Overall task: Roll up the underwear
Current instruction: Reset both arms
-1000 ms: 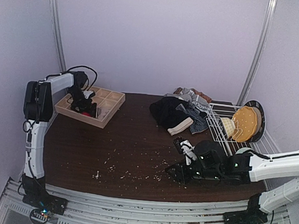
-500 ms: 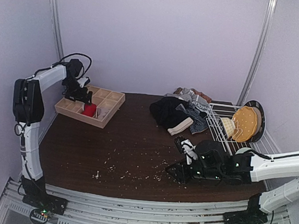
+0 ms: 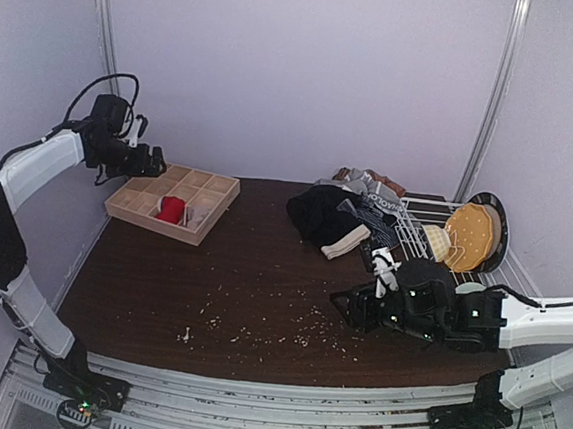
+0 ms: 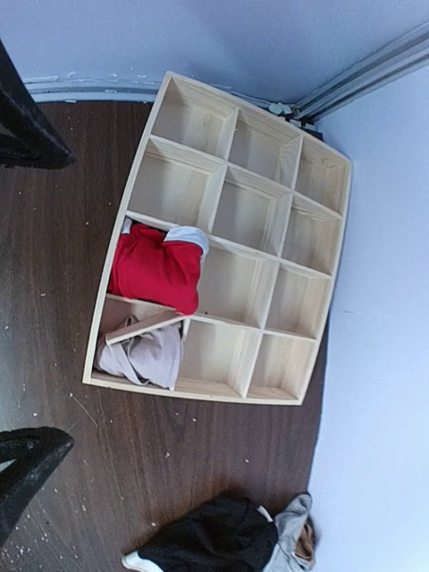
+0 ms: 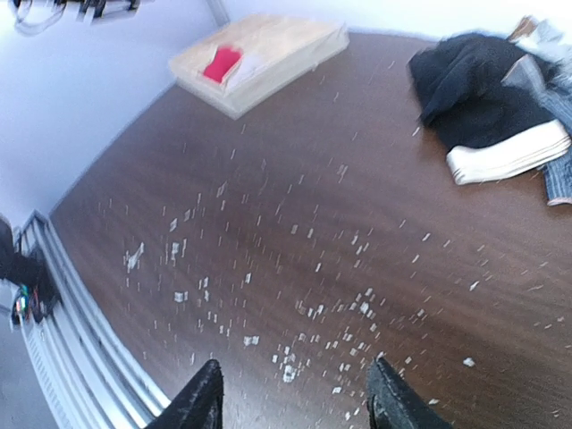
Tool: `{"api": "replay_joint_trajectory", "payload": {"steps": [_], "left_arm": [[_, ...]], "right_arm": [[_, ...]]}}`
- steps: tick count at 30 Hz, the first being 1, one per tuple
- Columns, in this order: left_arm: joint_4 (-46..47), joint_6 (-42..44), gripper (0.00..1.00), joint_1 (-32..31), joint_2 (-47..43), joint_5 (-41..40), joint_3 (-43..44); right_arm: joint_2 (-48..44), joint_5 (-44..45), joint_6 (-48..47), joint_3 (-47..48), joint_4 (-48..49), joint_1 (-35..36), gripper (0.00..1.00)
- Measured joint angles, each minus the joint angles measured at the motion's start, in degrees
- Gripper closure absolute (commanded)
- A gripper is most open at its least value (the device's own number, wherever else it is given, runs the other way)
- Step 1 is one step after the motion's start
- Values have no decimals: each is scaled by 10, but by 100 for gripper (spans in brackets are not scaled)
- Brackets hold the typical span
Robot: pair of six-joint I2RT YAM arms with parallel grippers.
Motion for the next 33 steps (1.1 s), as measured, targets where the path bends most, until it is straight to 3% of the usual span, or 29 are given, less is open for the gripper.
{"api": "replay_joint_trajectory", "payload": {"steps": [5,6,12,27,30,33], "left_arm": [[42,-56,2,0,-87,-10,-68],[44,-66,2,0,-97,-14,-74],[46,-108,2,0,-148,-52,-100],[71,-97,2,0,-277,-111,-205],[68,-108,2,0,-272,-123,-201],[50,-127,2,0,-253,-130,-150]], "right_arm": [[-67,107,-6,-3,14,0,2],[-75,125,-5,-4,18,0,0],[-106,257,-42,-7,43,0,0],[-111,459,-125,-31,171,-2,0],[-68,524,-203,-10,247,-12,0],[-24,562,-344,24,385,-28,0]]}}
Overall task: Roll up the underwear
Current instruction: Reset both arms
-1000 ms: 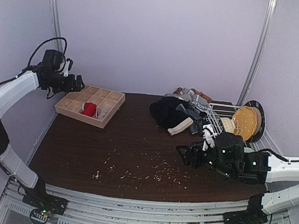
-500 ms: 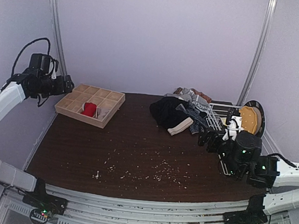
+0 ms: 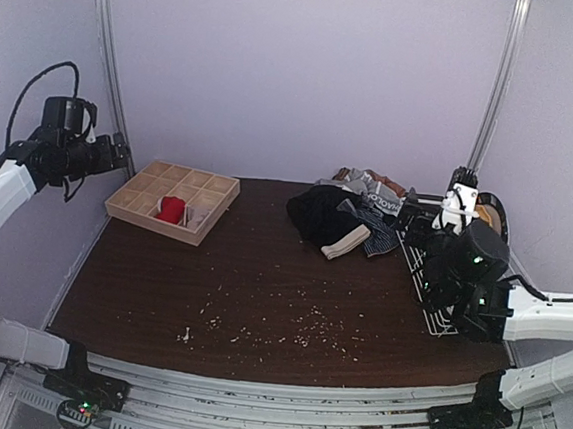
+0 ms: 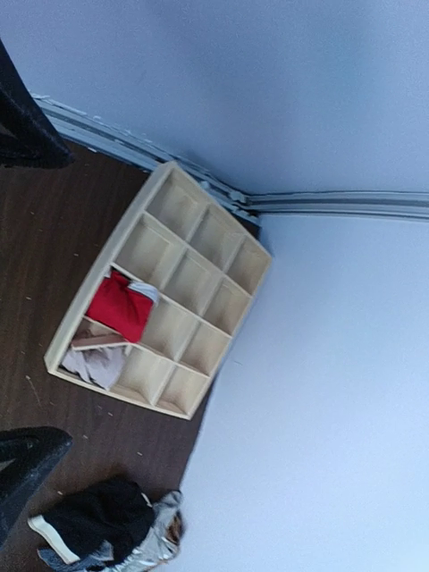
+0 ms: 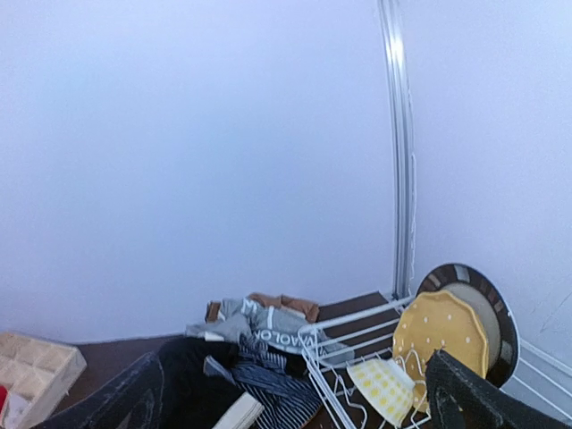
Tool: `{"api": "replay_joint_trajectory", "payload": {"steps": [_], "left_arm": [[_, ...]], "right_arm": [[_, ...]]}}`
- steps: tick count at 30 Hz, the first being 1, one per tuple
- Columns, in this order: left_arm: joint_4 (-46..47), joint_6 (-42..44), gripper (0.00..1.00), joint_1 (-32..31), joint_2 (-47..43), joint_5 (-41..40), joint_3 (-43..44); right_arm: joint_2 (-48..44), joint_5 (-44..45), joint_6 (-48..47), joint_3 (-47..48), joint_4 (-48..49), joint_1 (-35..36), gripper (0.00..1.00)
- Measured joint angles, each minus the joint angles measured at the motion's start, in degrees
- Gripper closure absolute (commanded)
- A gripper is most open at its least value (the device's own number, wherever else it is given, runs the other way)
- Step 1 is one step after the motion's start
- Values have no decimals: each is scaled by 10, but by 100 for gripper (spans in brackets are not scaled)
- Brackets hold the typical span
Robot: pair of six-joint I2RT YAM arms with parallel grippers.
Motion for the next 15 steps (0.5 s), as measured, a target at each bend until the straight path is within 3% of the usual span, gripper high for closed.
{"api": "replay_joint_trajectory", "payload": {"steps": [3,6,10,15], "left_arm": [[0,-10,2,0,6,2,68],[10,-18,2,0,-11,6,103],[23,-25,2,0,-60,2,77],[40,-25,2,0,-92,-10,-11]], "right_arm": [[19,-3,-129,67,115,-8,0],[9,-41,-177,160,105,-12,0],[-20,-83,-143,240,9,-47,0],[-36,-120,-41,250,-118,-132,0]]}}
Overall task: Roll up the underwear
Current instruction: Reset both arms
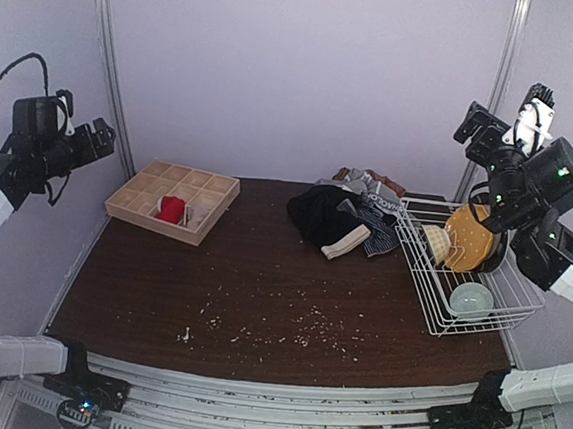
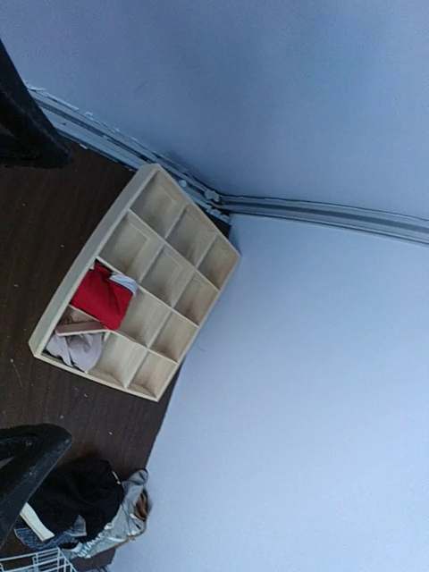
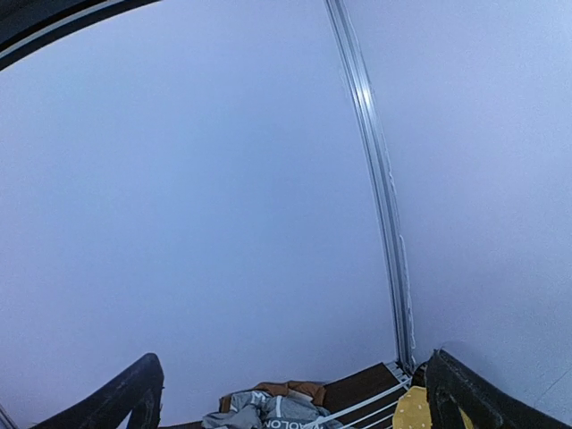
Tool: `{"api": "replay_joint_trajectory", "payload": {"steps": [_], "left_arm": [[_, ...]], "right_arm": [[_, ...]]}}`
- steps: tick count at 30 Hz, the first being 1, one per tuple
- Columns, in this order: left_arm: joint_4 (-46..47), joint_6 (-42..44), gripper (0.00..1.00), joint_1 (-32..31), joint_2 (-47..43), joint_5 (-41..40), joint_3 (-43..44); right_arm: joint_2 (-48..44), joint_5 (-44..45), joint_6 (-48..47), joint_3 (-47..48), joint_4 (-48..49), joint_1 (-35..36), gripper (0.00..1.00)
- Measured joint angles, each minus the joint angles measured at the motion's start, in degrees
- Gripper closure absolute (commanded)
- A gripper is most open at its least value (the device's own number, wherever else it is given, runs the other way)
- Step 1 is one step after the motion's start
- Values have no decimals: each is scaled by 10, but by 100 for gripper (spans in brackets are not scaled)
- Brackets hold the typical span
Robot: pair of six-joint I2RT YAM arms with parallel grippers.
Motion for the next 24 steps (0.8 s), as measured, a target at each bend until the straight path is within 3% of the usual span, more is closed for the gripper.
{"api": "replay_joint_trajectory", "payload": {"steps": [4,8,10,15,19,24], "left_arm": [[40,-5,2,0,10,-14,-89],[194,-5,2,-3,21,-18,-236],[311,44,2,-7,53,3,-329],[475,157,2,-11,125,14,-438],[571,211,2,-5,188,-2,-454],[673,232,3,2,249,-1,-469]], "right_arm": [[22,-49,93,-16,-99,-66,0],[60,-83,109,-118,-78,-125,0],[107,-86,100,-179,-66,-158,0],[148,-88,74,-279,-34,-225,0],[155,-122,86,-369,48,-272,0],[275,-191,85,-481,308,-307,0]]}}
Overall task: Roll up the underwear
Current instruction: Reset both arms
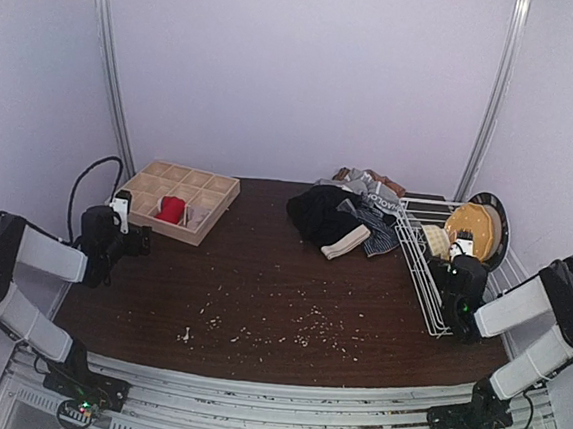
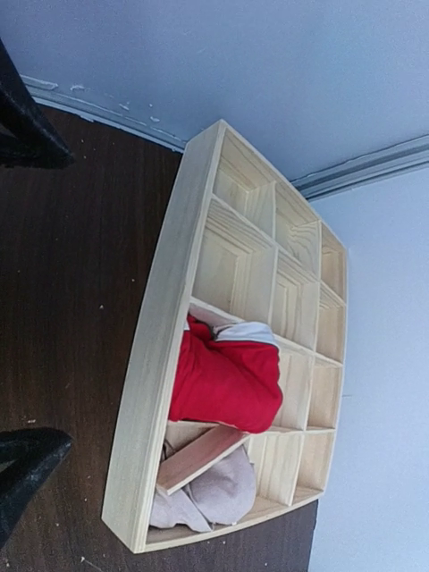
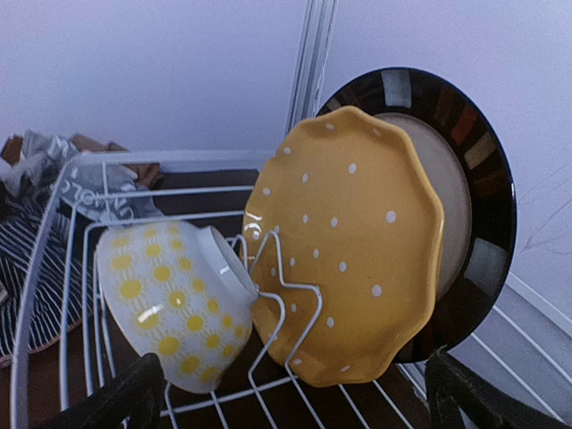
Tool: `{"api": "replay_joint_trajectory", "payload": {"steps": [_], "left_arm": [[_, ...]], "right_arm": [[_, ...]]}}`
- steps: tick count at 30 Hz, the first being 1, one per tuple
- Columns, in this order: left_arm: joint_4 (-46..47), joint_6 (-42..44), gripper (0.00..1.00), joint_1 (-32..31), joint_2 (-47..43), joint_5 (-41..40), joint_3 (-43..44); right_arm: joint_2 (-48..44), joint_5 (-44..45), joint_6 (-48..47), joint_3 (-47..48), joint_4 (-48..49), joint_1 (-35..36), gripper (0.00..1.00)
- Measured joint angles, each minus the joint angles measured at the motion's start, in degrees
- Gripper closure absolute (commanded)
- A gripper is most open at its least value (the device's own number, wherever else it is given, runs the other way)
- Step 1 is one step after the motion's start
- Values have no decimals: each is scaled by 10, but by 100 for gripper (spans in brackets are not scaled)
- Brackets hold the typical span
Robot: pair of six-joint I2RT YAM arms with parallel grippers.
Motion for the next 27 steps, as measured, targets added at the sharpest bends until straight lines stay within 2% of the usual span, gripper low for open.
{"api": "replay_joint_trajectory", "payload": {"steps": [2,8,14,27], "left_arm": [[53,5,2,5,36,5,-8],[101,9,2,9,72,15,-14],[117,4,2,9,72,-5,-14],[117,3,2,9,72,-13,-13]], "right_arm": [[5,-12,0,-12,83,-6,0],[35,-72,18,-20,174,-39,0],[30,-123,61,29,71,-80,0],[31,-156,78,35,42,-89,0]]}}
